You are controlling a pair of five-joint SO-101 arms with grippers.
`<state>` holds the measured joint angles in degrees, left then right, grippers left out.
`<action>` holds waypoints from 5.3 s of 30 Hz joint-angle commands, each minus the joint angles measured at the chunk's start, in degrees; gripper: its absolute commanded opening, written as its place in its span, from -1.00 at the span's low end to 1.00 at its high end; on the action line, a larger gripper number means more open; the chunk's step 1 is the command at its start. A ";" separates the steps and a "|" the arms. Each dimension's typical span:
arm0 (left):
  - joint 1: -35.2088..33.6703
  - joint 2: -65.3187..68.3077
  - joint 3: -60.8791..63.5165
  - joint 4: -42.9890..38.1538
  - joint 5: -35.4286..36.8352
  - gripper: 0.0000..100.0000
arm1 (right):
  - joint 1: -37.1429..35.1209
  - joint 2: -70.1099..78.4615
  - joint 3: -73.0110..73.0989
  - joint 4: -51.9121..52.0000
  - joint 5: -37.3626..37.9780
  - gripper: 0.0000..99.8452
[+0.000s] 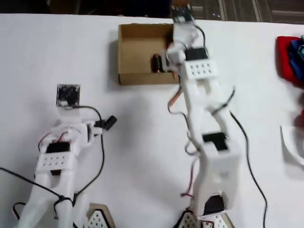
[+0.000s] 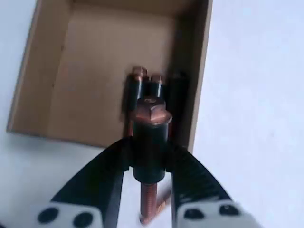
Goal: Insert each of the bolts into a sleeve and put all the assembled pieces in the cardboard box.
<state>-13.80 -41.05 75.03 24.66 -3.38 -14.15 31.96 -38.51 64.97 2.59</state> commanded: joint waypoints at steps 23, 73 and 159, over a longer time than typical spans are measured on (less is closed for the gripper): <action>-0.44 -0.26 0.92 -4.92 0.35 -0.34 | -6.55 36.18 -40.79 -12.18 -8.35 -0.96; -0.44 -0.26 0.92 -4.92 0.35 -0.34 | -6.02 35.91 -32.00 -11.21 -8.35 -0.77; -35.34 -0.35 -5.05 -5.27 30.68 -0.34 | -28.44 20.79 -8.79 25.01 -35.52 -0.95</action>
<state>-48.62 -41.05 70.20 20.79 26.86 -46.33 54.73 -46.86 86.33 -40.22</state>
